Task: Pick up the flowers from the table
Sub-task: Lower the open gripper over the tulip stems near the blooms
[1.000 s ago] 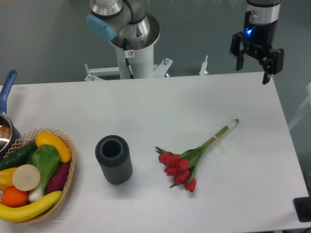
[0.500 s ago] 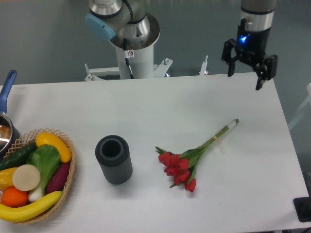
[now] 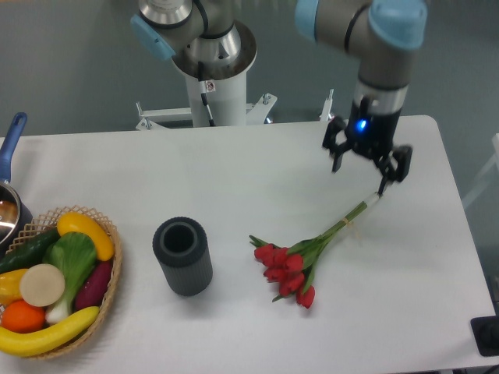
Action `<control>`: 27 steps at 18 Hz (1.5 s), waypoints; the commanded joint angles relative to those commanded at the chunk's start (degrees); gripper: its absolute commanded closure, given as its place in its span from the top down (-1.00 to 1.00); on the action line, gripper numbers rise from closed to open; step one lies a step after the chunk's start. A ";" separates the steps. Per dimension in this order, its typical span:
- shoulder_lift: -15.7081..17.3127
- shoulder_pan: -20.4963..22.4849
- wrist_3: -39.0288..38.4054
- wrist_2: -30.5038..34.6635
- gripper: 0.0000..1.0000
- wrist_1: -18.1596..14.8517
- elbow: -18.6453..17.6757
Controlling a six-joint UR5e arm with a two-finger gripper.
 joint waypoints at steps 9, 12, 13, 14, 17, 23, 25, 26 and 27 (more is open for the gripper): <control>-6.95 -3.51 0.09 4.13 1.00 4.04 0.26; -8.79 -4.57 0.35 7.11 1.00 4.48 0.26; -9.23 -4.83 0.35 7.55 1.00 4.48 0.26; -10.11 -5.01 0.26 7.65 1.00 4.83 0.44; -11.61 -6.50 -0.09 7.73 1.00 7.20 -0.08; -13.01 -6.68 0.00 7.73 1.00 8.44 -0.27; -13.10 -6.68 0.09 7.73 1.00 8.44 -0.35; -13.19 -7.03 0.00 7.73 1.00 8.53 -0.35; -13.28 -7.21 0.00 7.73 1.00 8.53 -0.35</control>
